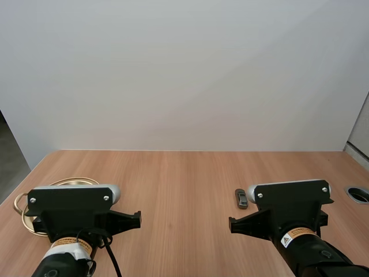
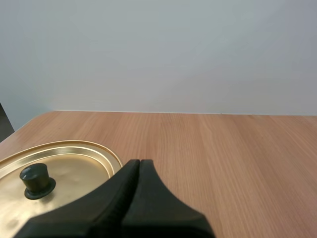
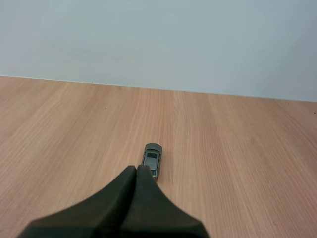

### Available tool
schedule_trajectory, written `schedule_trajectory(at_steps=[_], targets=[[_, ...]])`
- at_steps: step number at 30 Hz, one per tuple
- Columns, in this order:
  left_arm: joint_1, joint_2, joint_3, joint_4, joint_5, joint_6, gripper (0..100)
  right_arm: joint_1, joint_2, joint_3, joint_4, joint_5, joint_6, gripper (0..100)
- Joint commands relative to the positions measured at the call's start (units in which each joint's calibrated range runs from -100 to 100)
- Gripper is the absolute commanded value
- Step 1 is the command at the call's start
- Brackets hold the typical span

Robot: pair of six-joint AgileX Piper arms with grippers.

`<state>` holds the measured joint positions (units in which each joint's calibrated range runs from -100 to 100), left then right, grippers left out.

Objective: Open the pot, put the car inside, and close it

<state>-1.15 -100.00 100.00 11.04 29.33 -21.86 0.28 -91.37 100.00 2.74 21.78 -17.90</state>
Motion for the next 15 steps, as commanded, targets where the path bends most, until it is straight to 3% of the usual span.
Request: schedule_trajectory(at_steps=[1, 7, 9, 11, 15], targets=[[0.06, 0.0, 0.0, 0.0, 0.0, 0.0, 0, 0.0, 0.0, 0.0, 0.0, 0.0, 0.0, 0], [0.06, 0.0, 0.0, 0.0, -0.5, -0.1, 0, 0.0, 0.0, 0.0, 0.1, 0.0, 0.0, 0], [0.06, 0.0, 0.0, 1.7, -6.4, 1.5, 0, 0.0, 0.0, 0.0, -0.7, 1.3, 0.0, 0], [0.06, 0.0, 0.0, 7.6, -11.2, 5.2, 0, 0.0, 0.0, 0.0, -5.8, 1.5, -0.6, 0], [0.06, 0.0, -6.4, 23.1, -12.4, 9.3, 0, 0.0, 0.0, 0.0, -24.3, 0.0, -0.8, 0]])
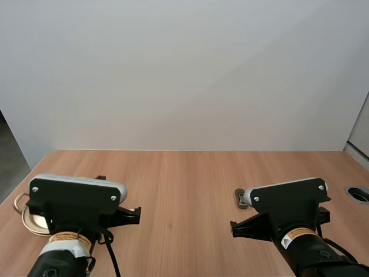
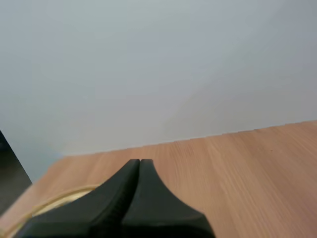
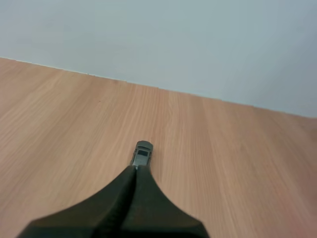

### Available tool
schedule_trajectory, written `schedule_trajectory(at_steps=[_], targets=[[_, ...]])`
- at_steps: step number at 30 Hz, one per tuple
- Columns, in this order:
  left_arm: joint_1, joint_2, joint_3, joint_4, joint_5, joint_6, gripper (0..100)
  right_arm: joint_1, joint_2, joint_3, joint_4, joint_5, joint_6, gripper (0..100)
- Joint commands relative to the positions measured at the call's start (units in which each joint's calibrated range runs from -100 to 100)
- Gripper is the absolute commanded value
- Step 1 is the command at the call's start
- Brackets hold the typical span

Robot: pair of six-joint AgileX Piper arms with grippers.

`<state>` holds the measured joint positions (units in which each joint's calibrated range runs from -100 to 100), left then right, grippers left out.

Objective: Open the pot, put the car inside, and close it

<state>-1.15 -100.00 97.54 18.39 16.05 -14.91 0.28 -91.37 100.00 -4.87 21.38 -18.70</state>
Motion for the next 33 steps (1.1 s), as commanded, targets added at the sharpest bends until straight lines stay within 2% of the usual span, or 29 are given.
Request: schedule_trajectory(at_steps=[1, 3, 6, 10, 13, 15, 18, 22, 26, 28, 33], targets=[[0.06, 0.0, -5.3, 18.7, 3.6, 2.4, 0, 0.0, 0.0, 0.0, -19.7, 1.6, 0.0, 0], [0.06, 0.0, -8.6, 22.8, 13.2, 2.4, 0, 0.0, 0.0, -1.1, -21.9, 3.9, 0.5, 0], [0.06, 0.0, -10.8, 22.9, 27.6, 1.6, 0, 0.0, 0.0, -5.1, -22.1, 6.1, 0.4, 0], [0.06, 0.0, -10.8, 28.5, 29.6, 0.6, 0, 0.0, 0.0, -10.3, -24.5, 8.8, 0.4, 0], [0.14, 0.0, -11.2, 33.5, 30.5, -7.9, 0, 0.0, 0.0, -15.5, -23.1, 12.3, 1.1, 0], [0.88, 0.0, -12.3, 37.7, 30.7, -14.0, 0, 0.0, 0.0, -18.5, -22.4, 14.8, 4.4, 0], [2.29, 0.0, -15.4, 37.4, 31.9, -18.9, 0, 0.0, 0.0, -21.9, -20.9, 20.1, 8.2, 0], [4.27, 1.9, -20.8, 31.3, 29.7, -19.3, 0, 0.0, 0.0, -22.8, -20.3, 25.4, 8.4, 0], [5.38, 9.7, -27.1, 22.0, 29.2, -14.6, 0, 0.0, 0.0, -22.8, -20.3, 27.8, 8.2, 0], [5.57, 15.0, -31.8, 17.2, 31.6, -10.5, 0, 0.0, 0.0, -22.8, -20.3, 28.2, 6.9, 0], [5.57, 30.3, -45.3, 5.4, 46.6, -0.6, 0, 0.0, 0.0, -22.8, -20.2, 29.2, 5.7, 0]])
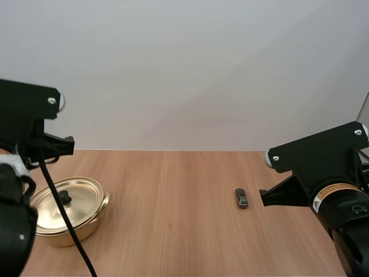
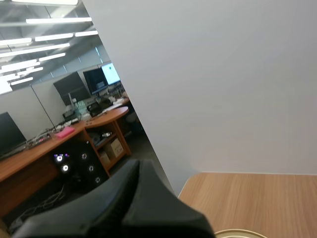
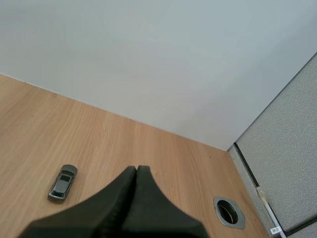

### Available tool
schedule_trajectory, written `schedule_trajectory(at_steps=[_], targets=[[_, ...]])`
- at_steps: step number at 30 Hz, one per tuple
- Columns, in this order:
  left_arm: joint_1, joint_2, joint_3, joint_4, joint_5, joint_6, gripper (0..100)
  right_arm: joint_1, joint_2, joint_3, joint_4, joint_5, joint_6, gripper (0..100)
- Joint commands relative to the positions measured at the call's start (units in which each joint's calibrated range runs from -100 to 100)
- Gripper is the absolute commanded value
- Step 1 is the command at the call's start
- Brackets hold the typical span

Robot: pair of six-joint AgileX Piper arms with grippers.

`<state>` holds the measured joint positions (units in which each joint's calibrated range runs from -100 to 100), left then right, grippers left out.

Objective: Open the pot, put the car inside, and close it

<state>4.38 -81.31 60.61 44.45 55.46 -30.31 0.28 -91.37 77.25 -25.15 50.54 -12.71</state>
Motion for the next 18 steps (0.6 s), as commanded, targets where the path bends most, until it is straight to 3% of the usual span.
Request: schedule_trajectory(at_steps=[1, 4, 8, 18], targets=[[0.04, 14.8, -11.0, -22.5, 8.8, 16.2, 0, 0.0, 0.0, -0.1, 0.1, 0.0, -0.3, 0], [0.21, 22.7, -16.8, -26.9, 13.3, 23.0, 0, 0.0, 0.0, -0.1, 0.1, 0.0, -0.3, 0], [0.21, 32.3, -19.2, -27.1, 15.8, 27.3, 0, 0.8, 0.0, -0.1, 0.1, 0.4, -0.3, 0], [0.21, 48.0, -19.2, -24.3, 17.1, 28.9, 0, 2.7, 0.0, -0.1, 0.1, 0.9, -0.7, 0]])
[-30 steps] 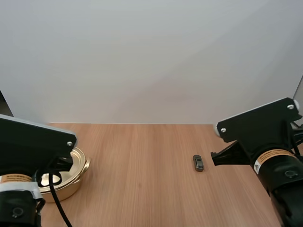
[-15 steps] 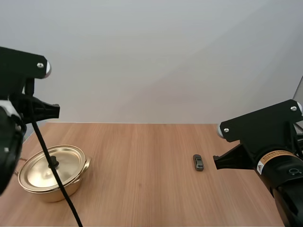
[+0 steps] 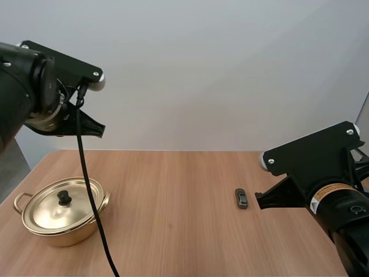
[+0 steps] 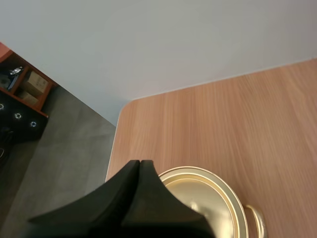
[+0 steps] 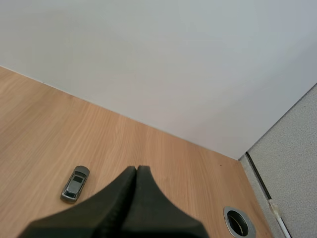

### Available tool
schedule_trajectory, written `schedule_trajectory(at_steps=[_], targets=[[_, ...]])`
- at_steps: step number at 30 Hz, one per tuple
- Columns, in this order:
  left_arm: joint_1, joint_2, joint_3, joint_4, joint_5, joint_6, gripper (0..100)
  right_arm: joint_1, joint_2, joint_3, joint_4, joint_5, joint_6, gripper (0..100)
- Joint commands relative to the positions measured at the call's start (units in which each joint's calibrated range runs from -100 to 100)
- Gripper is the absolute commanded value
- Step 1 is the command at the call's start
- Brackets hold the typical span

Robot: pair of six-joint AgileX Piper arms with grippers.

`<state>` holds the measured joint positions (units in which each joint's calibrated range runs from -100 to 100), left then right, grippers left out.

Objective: Open the pot, put the car inside, and close it

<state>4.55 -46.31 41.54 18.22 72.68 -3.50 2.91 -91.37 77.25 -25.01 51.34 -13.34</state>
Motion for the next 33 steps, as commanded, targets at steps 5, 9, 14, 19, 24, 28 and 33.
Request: schedule_trajectory(at_steps=[5, 9, 14, 19, 24, 28, 33], targets=[[0.03, 13.9, -0.1, 5.9, 1.5, 2.0, 0, 0.8, 0.0, -0.1, 0.0, 0.1, -0.1, 0], [0.03, 13.9, -0.1, 6.1, 3.8, 2.0, 11, 1.1, 0.0, -0.1, 0.0, 0.3, -0.1, 0], [0.03, 13.9, -0.1, 6.1, 6.5, 2.0, 56, 1.1, 0.0, -0.1, 0.0, 0.7, -0.1, 0], [0.03, 13.9, -0.1, 6.5, 10.4, 2.2, 94, 1.1, 0.0, -0.1, 0.0, 1.4, -0.1, 0], [0.03, 14.6, -0.1, 6.5, 13.1, 3.2, 96, 1.1, 0.0, -0.1, 0.0, 1.5, -0.1, 0], [0.11, 17.8, -0.1, 6.5, 18.4, 3.2, 96, 1.1, 0.0, -0.1, 0.0, 2.0, -0.1, 0], [2.57, 22.1, -0.1, 3.6, 20.4, 6.4, 95, 1.1, 0.0, -0.1, 0.0, 2.0, -0.1, 0]])
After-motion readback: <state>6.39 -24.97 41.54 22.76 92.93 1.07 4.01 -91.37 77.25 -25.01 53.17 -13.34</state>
